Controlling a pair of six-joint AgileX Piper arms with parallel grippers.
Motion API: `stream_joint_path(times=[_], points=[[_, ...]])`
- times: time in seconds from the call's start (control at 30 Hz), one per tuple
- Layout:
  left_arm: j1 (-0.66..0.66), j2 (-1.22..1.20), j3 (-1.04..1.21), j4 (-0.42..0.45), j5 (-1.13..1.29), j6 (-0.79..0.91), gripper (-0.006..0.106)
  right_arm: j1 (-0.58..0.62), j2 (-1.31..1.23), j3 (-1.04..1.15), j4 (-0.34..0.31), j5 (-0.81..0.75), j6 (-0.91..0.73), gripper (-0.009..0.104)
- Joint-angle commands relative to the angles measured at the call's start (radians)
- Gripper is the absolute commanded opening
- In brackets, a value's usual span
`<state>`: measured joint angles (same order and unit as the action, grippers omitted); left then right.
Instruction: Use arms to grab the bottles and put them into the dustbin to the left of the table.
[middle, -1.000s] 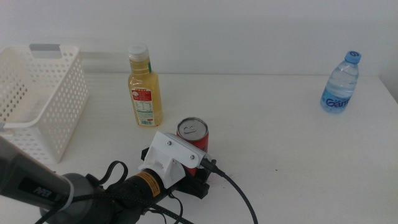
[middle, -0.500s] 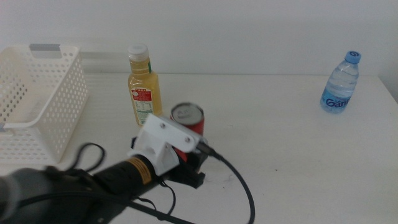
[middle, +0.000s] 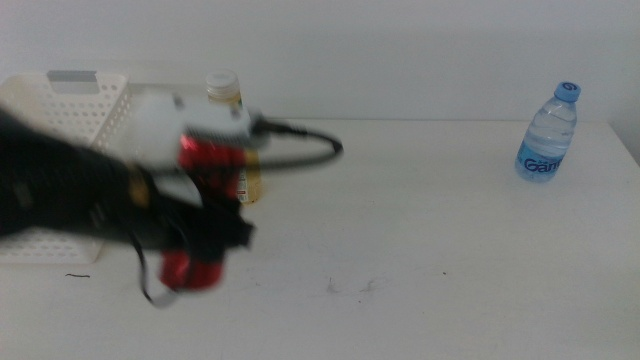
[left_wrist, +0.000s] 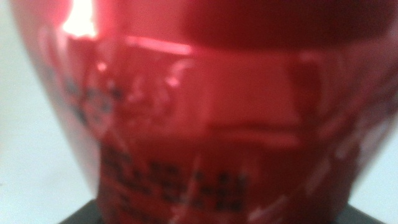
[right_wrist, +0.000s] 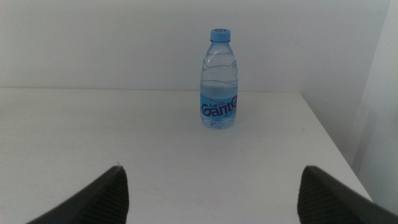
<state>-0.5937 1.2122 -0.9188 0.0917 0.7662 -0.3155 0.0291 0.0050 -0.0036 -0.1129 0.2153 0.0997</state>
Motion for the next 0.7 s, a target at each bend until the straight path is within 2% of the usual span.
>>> stream_joint_path(times=[0.0, 0.2, 0.4, 0.53, 0.67], points=[[0.060, 0.000, -0.152, 0.008, 0.180, 0.115, 0.006, -0.007, -0.005, 0.004, -0.010, -0.012, -0.002, 0.088], [0.368, 0.123, -0.450, 0.002, 0.398, 0.328, 0.006, -0.007, -0.005, 0.004, -0.010, -0.012, -0.002, 0.088], [0.652, 0.320, -0.633, -0.058, 0.429, 0.483, 0.006, -0.007, -0.005, 0.004, -0.010, -0.012, -0.002, 0.088], [0.760, 0.464, -0.696, -0.092, 0.433, 0.501, 0.006, -0.007, -0.005, 0.004, -0.010, -0.012, -0.002, 0.088], [0.800, 0.563, -0.700, -0.092, 0.371, 0.501, 0.006, -0.007, -0.005, 0.004, -0.010, -0.012, -0.002, 0.088]])
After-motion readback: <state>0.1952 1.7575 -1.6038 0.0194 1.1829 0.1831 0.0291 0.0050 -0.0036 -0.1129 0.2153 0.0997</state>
